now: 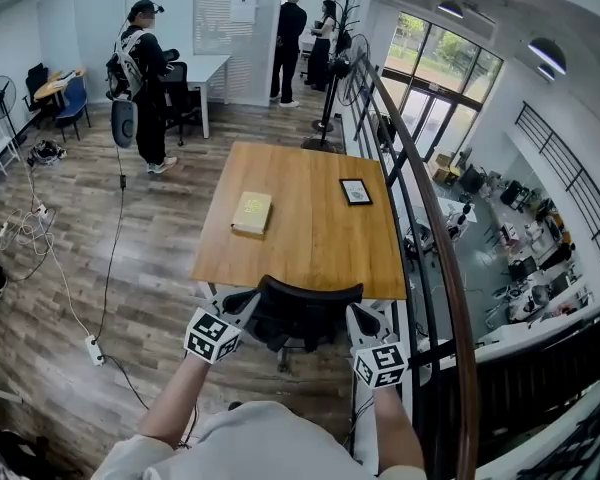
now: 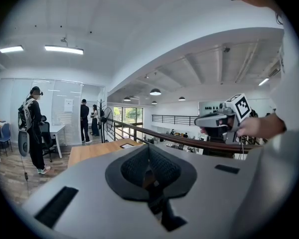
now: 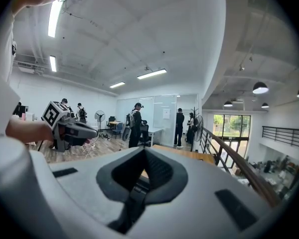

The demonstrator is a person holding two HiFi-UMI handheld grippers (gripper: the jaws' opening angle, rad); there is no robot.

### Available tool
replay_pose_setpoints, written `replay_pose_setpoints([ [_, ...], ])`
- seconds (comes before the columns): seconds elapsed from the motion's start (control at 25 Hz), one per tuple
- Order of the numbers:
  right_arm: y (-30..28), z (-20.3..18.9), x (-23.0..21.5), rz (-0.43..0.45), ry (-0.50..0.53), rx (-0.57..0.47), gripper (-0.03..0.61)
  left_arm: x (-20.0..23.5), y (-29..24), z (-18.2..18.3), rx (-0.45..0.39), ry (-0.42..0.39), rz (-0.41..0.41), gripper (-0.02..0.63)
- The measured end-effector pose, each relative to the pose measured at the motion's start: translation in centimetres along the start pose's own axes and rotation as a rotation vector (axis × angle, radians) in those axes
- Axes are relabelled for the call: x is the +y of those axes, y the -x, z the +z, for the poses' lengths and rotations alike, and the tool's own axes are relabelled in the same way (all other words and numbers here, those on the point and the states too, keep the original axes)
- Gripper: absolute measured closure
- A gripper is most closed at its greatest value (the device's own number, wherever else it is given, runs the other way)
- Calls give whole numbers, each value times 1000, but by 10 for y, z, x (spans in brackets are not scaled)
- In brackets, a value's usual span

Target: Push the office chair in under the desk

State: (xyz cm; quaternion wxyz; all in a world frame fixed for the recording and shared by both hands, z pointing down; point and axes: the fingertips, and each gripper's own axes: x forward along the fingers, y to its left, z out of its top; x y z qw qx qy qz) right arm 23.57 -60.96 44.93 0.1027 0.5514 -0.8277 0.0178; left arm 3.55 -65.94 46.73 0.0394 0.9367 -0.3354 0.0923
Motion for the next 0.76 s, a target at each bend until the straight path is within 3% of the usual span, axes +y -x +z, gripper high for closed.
replay_pose_setpoints([
  [0.76,2,14,13,15,21,-8,577,-2,2,2,6,-1,-22,620],
])
